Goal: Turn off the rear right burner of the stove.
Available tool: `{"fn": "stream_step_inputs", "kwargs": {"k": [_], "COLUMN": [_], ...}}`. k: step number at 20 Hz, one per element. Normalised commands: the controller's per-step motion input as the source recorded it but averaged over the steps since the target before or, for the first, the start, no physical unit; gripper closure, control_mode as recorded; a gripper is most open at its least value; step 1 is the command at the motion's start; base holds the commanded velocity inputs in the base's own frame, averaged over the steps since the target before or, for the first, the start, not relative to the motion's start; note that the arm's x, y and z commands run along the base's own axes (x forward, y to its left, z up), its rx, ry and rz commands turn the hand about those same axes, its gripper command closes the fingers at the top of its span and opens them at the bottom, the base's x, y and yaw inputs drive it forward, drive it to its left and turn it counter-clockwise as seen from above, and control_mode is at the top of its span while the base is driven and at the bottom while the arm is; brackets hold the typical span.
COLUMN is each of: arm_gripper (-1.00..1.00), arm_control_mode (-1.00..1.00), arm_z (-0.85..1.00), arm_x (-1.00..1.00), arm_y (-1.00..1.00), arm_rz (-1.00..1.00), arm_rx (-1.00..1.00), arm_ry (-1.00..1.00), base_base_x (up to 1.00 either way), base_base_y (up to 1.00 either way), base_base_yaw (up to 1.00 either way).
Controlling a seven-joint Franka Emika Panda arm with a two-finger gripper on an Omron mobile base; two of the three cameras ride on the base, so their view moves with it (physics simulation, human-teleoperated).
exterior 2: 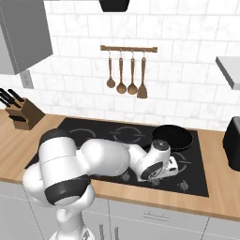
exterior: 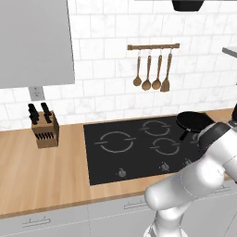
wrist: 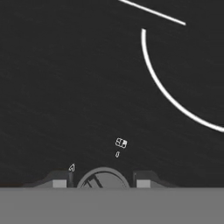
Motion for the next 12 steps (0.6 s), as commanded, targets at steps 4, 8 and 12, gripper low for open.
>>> {"fn": "stream_step_inputs", "kwargs": {"k": [4,8,12], "arm_gripper": [1.00,1.00,1.00], "arm_control_mode": [-1.00,-1.00,-1.00], "arm_z": [0.00,0.00,0.00], "arm_x": [-0.07,-0.09,-0.13], "arm_y": [-0.47,-0.51,-0.55], "arm_rz": [-0.34,-0.46,-0.49], "arm_rx": [0.29,0.31,0.33], "arm_ry": [-0.01,0.00,-0.04], "base_base_x": [0.00,0.00,0.00], "base_base_y": [0.00,0.00,0.00], "base_base_yaw": [0.00,0.00,0.00]}}
